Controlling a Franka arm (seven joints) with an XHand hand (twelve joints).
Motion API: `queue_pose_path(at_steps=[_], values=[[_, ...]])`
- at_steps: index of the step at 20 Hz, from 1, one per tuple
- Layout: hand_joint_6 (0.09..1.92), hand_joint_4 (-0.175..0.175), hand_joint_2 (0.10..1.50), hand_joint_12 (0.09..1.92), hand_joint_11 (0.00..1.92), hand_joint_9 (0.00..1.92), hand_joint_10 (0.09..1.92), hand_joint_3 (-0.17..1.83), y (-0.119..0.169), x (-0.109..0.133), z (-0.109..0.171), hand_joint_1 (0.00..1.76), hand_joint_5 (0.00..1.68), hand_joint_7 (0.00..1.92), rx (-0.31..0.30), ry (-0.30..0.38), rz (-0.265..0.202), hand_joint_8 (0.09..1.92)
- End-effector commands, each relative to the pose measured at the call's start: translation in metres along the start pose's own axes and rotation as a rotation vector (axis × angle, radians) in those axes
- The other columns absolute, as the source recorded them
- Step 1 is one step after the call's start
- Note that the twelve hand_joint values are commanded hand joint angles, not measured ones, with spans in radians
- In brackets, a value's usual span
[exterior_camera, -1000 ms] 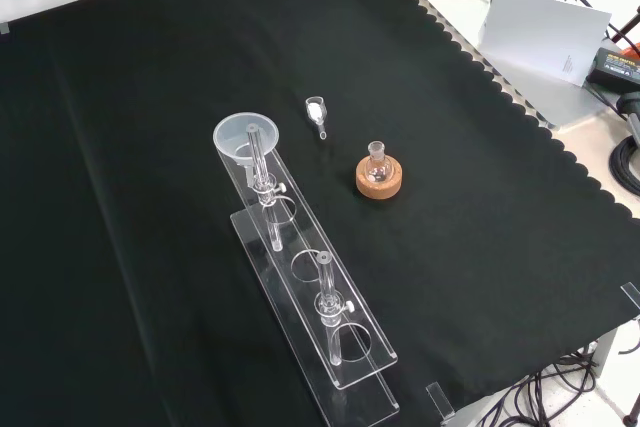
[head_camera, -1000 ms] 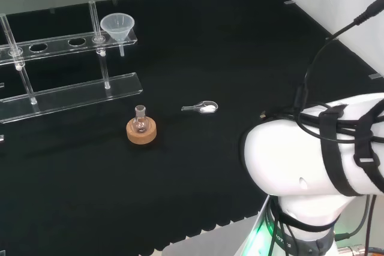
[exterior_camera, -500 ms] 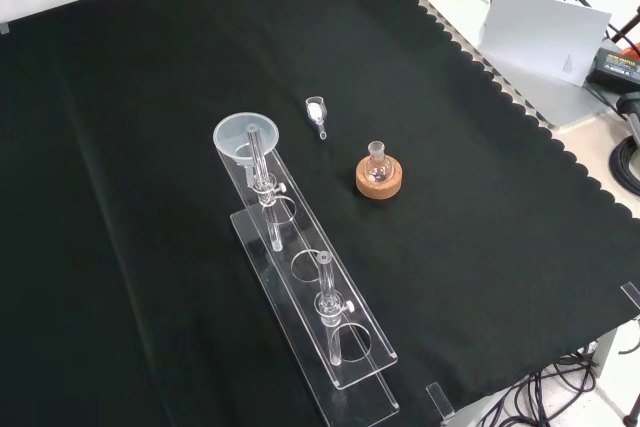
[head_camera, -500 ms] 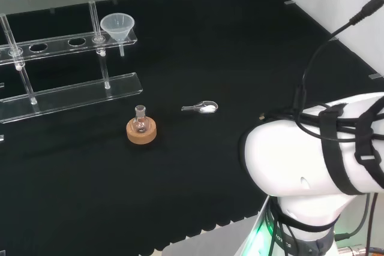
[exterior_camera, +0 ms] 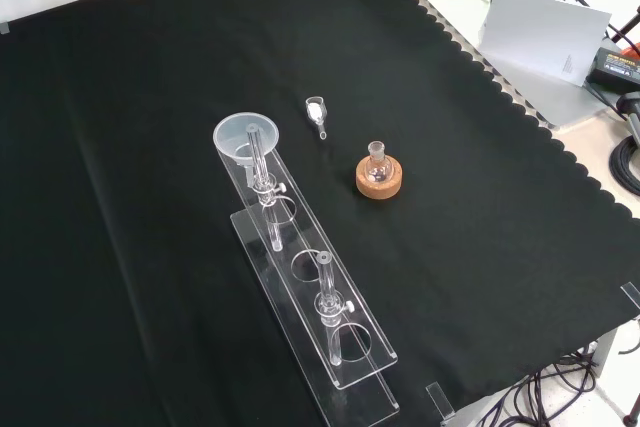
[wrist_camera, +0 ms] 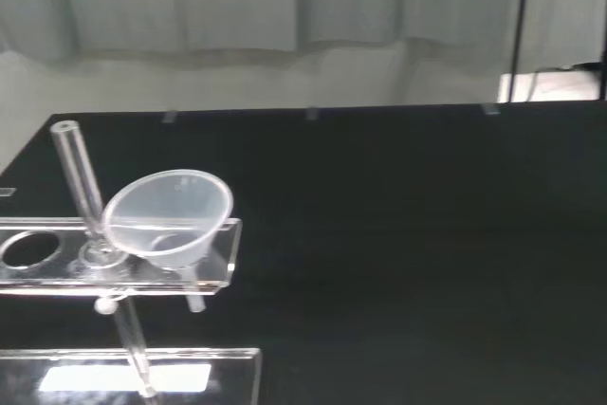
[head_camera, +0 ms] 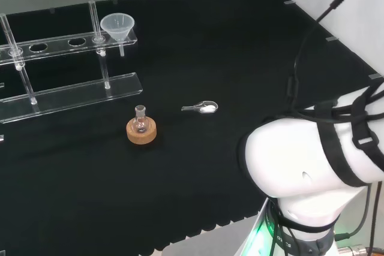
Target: Pick up the funnel from the transparent funnel stand.
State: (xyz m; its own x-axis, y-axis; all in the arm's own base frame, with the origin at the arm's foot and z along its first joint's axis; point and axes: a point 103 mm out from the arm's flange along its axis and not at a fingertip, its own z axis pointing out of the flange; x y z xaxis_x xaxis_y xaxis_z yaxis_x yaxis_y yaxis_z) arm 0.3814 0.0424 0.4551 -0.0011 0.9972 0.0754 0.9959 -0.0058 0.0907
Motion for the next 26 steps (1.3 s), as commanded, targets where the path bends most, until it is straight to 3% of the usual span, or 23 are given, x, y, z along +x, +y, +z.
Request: queue_pose_path(at_steps=[1,12,26], values=[[0.09,0.049,0.65,0.09,0.00,0.00,0.09,0.10,0.025,0.034,0.006,0.37,0.00,0.00,-0.062,0.058,-0.098,0.09],[0.09,0.040,0.64,0.09,0.00,0.00,0.09,0.09,0.073,0.084,0.055,0.38,0.00,0.03,-0.006,0.037,-0.124,0.09],[0.09,0.027,0.66,0.09,0.03,0.00,0.09,0.09,0.118,0.077,0.113,0.40,0.00,0.03,0.045,0.044,-0.120,0.09]])
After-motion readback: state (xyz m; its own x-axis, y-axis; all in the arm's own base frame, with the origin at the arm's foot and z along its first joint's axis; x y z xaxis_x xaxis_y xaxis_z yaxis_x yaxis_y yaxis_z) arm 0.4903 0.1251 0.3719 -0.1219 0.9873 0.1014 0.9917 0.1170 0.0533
